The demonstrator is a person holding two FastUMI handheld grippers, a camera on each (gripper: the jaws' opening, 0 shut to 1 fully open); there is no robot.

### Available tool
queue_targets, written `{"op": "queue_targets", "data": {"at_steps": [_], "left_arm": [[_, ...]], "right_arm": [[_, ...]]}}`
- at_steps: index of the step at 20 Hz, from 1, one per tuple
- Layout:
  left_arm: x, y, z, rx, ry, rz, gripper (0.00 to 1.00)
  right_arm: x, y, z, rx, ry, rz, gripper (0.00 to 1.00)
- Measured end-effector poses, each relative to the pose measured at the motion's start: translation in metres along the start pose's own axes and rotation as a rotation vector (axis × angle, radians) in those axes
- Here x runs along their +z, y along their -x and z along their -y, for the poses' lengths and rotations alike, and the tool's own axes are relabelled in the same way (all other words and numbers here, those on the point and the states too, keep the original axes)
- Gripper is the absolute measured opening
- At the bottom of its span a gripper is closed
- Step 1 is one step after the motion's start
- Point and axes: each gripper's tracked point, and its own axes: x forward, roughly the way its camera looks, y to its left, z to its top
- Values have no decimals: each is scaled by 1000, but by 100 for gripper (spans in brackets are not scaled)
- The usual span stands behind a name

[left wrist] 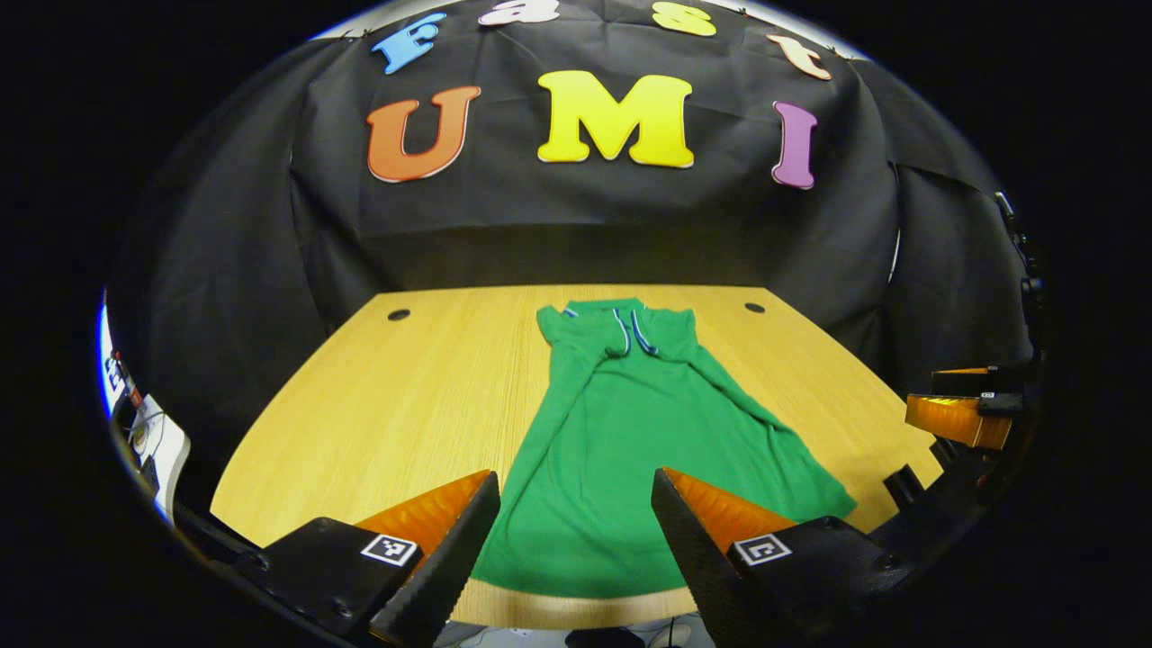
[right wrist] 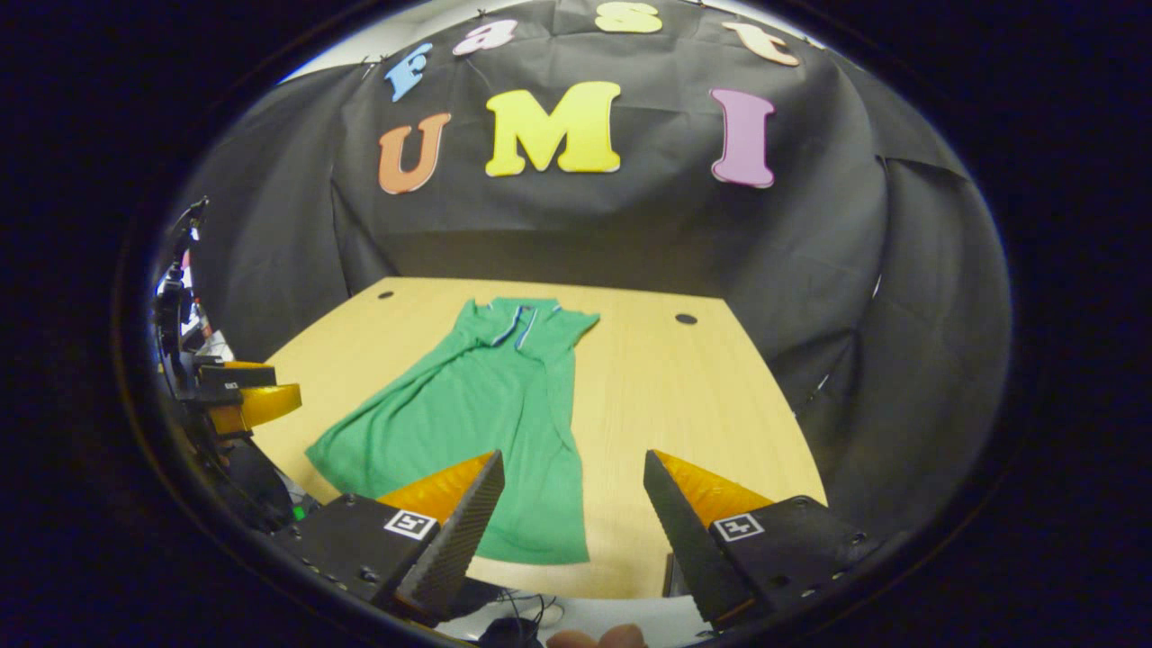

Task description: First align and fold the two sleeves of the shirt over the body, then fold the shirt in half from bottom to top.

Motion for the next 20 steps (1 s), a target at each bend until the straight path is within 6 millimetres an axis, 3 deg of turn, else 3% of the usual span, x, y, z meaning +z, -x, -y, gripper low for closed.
{"op": "queue_targets", "data": {"at_steps": [3,6,12,18,20], "left_arm": [[-43,-13,-20,9,-16,-84,100],[-66,-30,-38,13,-5,-131,100],[-89,-58,-65,3,-24,-200,100],[-110,-69,-65,-17,-31,-259,100],[-108,-73,-67,-19,-12,-252,100]], "right_arm": [[-41,-7,0,8,-10,-96,95],[-67,-16,0,5,-7,-166,96],[-92,-54,0,-24,-17,-272,97],[-115,-77,-7,-27,-15,-361,96],[-119,-81,-10,-17,-18,-383,98]]}}
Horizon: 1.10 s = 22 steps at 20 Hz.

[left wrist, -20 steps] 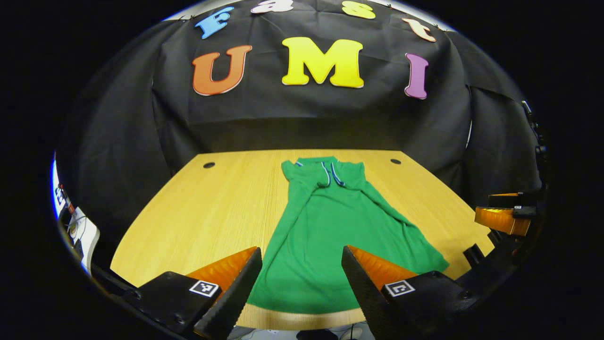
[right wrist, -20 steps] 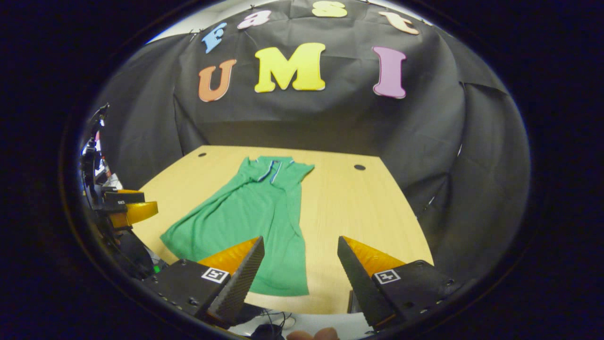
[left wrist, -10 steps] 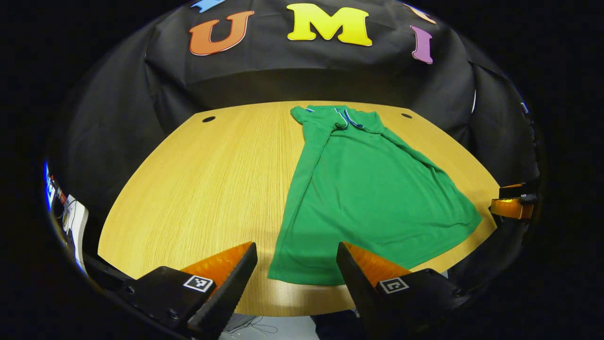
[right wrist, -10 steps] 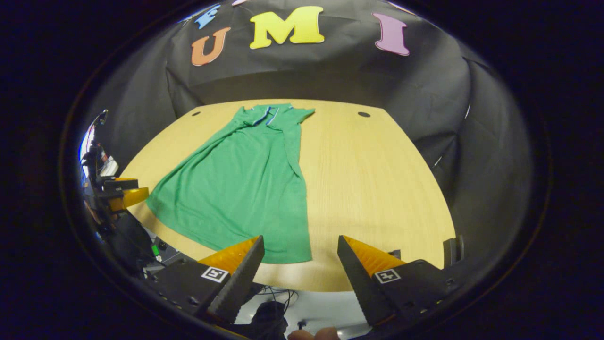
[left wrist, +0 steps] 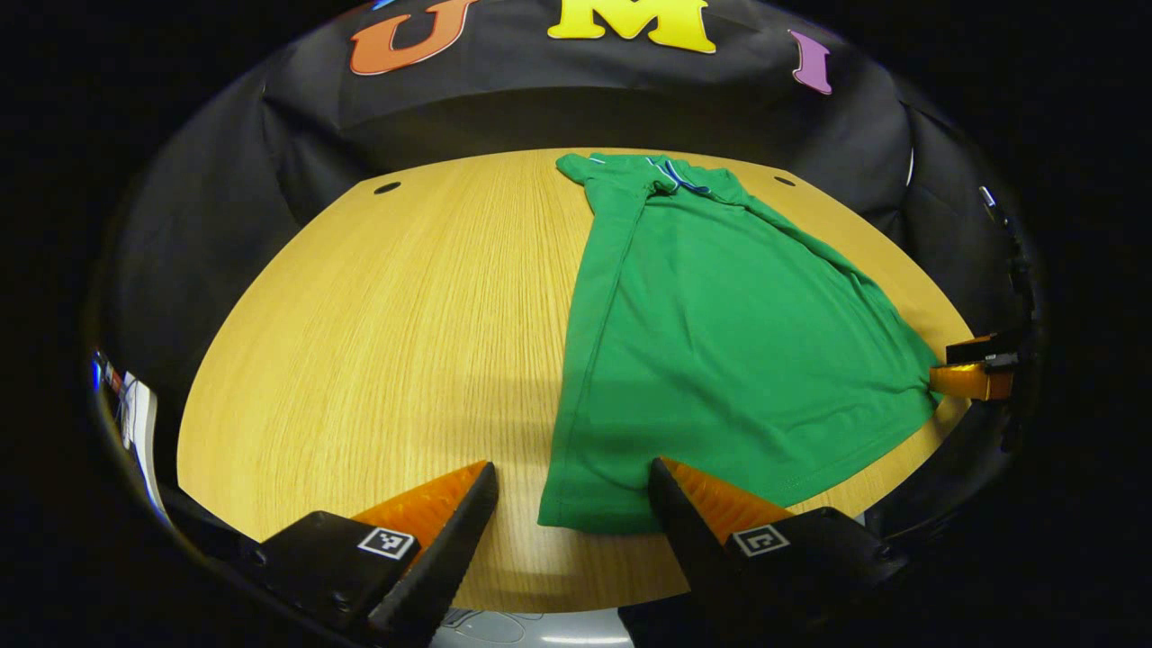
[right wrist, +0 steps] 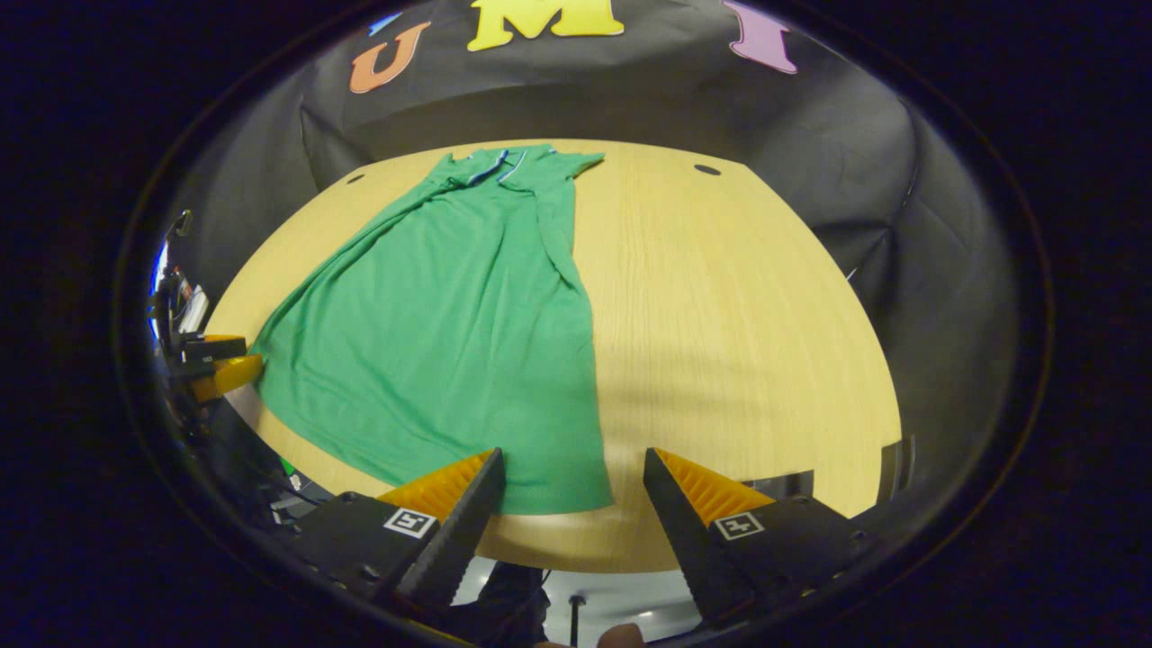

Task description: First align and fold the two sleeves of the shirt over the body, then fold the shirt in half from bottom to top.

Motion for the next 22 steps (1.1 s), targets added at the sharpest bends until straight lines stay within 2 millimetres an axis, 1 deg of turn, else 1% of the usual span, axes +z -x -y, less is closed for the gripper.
{"op": "queue_targets", "data": {"at_steps": [3,5,7,9,10,11,12,13,14,15,16,17,18,19,20,21,22], "left_arm": [[1,1,1,6,-17,-8,100],[-3,1,5,7,-7,-8,100],[0,0,1,17,9,-14,100],[-1,2,4,11,8,-21,100],[-1,4,7,5,2,-15,90],[-4,3,10,-1,-3,-16,82],[-3,3,13,-7,-6,-22,69],[-3,3,15,-14,-3,-30,55],[-4,4,21,-18,3,-35,35],[-4,4,22,-17,6,-39,24],[-4,5,23,-19,10,-41,14],[-4,6,23,-21,26,-41,12],[-4,8,24,-27,45,-40,11],[-3,8,27,-36,51,-46,10],[-7,9,29,-46,48,-54,8],[-9,13,33,-57,45,-60,8],[-8,17,36,-67,43,-61,7]], "right_arm": [[0,-4,-3,30,-9,-2,95],[-2,-5,-4,40,5,7,94],[-2,-3,-5,48,13,10,92],[-5,-2,-4,44,7,4,70],[-5,-2,-8,53,5,7,69],[-7,-2,-9,51,2,1,56],[-6,-2,-9,50,1,3,43],[-3,-2,-15,84,-5,6,43],[-6,-1,-16,88,-20,-2,24],[-6,-2,-16,88,-26,0,5],[-8,4,-17,101,-27,1,8],[-6,3,-18,105,-33,-5,8],[-8,0,-18,108,-36,-5,0],[-8,0,-19,112,-37,-9,2],[-9,2,-18,115,-40,-10,0],[-10,3,-18,113,-43,-19,2],[-13,6,-17,112,-40,-23,0]]}}
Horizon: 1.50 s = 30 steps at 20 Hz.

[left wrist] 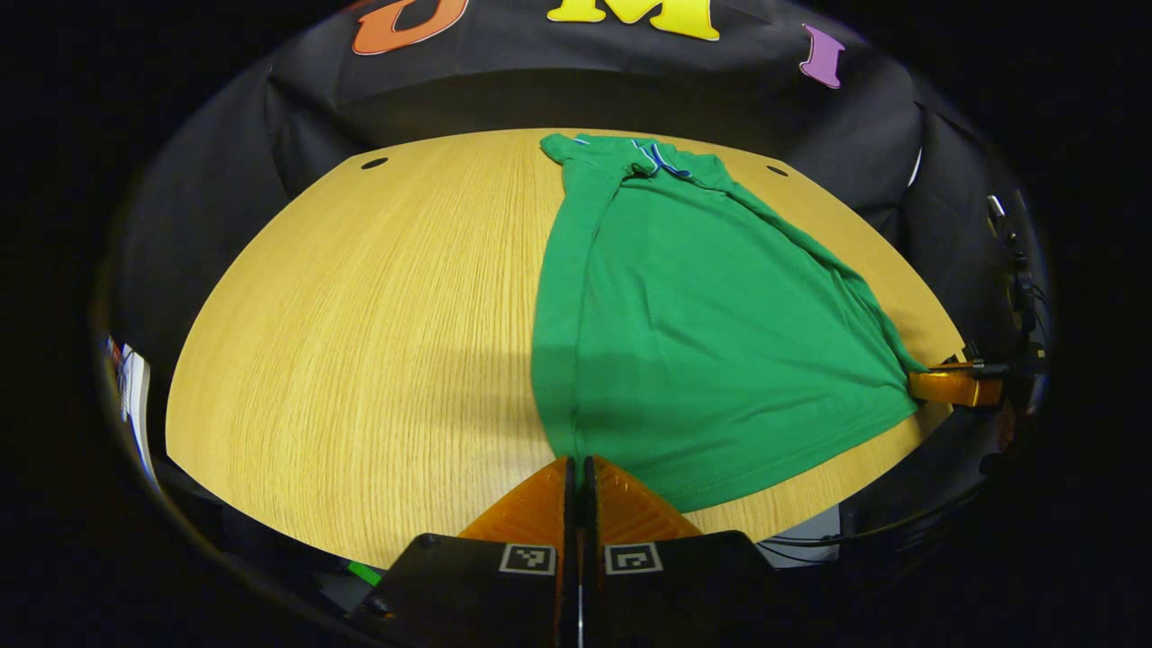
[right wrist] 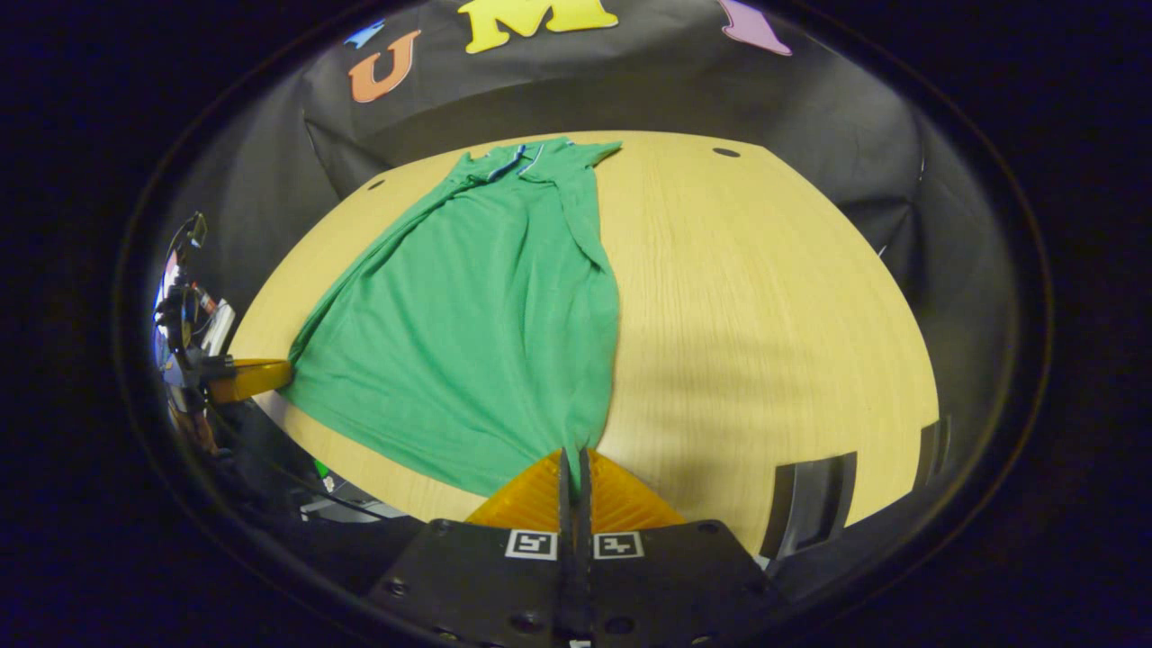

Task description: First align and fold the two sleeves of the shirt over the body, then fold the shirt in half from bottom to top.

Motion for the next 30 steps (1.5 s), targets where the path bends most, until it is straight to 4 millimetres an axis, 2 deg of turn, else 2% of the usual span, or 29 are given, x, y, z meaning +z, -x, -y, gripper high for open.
{"op": "queue_targets", "data": {"at_steps": [5,10,13,15,18,24,30], "left_arm": [[22,30,15,-65,27,43,7],[62,62,16,-74,20,139,7],[87,77,20,-96,5,177,7],[116,83,26,-121,-3,212,7],[158,86,22,-131,-9,268,7],[254,81,12,-151,-21,368,6],[339,51,-3,-165,-43,440,6]], "right_arm": [[13,24,-2,14,-4,50,0],[44,48,-3,35,-35,132,0],[70,64,-3,34,-60,173,0],[95,73,0,14,-57,219,0],[132,86,-3,13,-64,269,0],[229,96,-4,-4,-65,374,0],[329,88,-13,-33,-45,457,0]]}}
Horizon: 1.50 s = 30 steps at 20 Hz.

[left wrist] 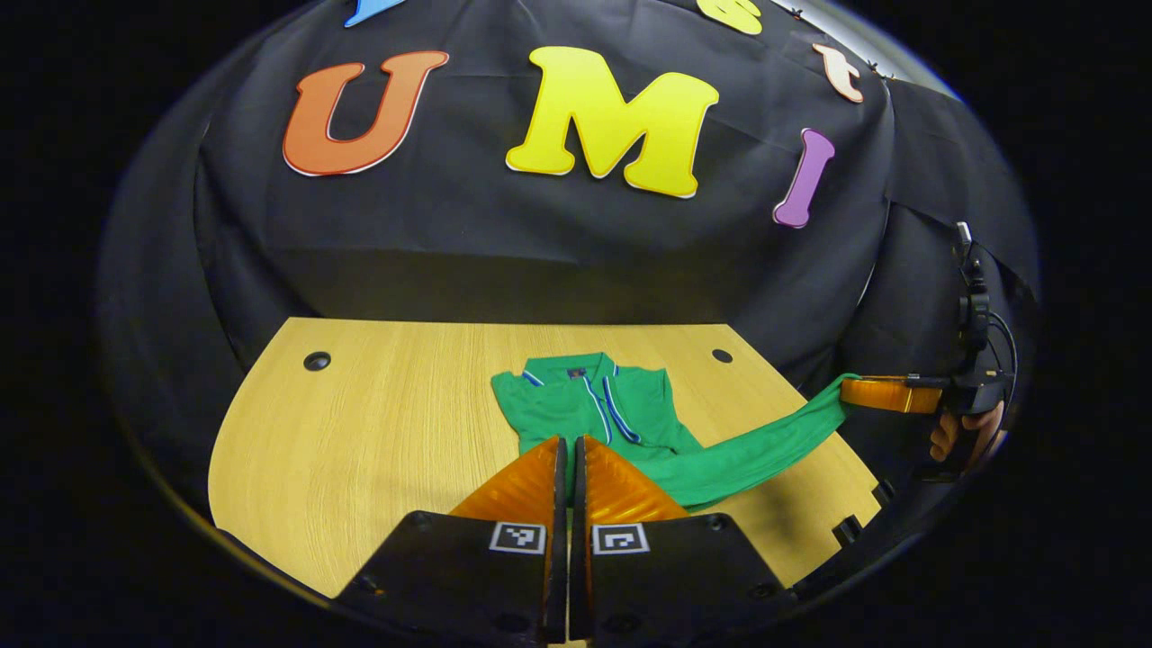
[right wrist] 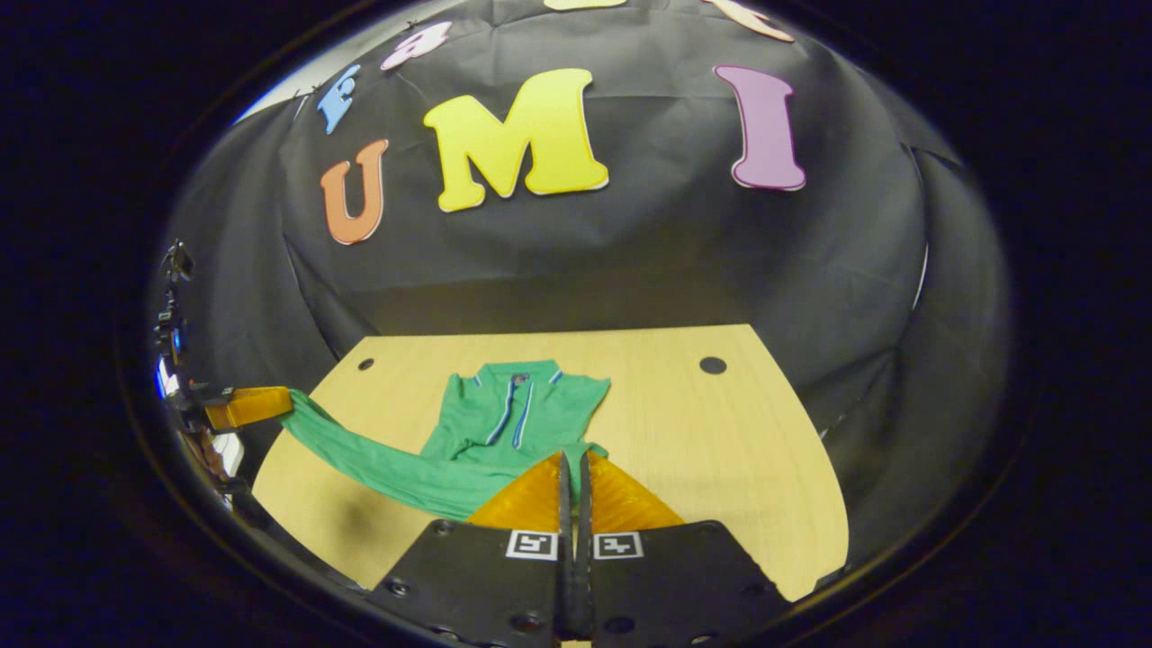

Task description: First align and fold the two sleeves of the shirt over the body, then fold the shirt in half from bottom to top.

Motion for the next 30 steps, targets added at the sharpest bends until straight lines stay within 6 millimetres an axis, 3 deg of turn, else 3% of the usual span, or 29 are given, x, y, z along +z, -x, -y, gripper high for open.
{"op": "queue_targets", "data": {"at_steps": [3,6,10,14,17,21,26,30], "left_arm": [[19,-29,-11,-3,17,11,6],[31,-64,-24,17,38,15,7],[47,-119,-46,66,62,47,7],[43,-176,-70,104,105,45,6],[29,-217,-92,136,113,30,7],[1,-272,-118,155,120,-5,7],[-37,-311,-135,201,79,-73,7],[-53,-322,-137,240,69,-103,11]], "right_arm": [[33,-34,-9,-3,18,24,0],[54,-71,-15,15,31,28,0],[69,-133,-9,32,49,13,0],[78,-197,4,47,55,-6,0],[71,-245,17,47,63,-31,0],[46,-309,34,38,46,-94,0],[15,-350,40,25,43,-128,0],[1,-362,44,2,91,-150,2]]}}
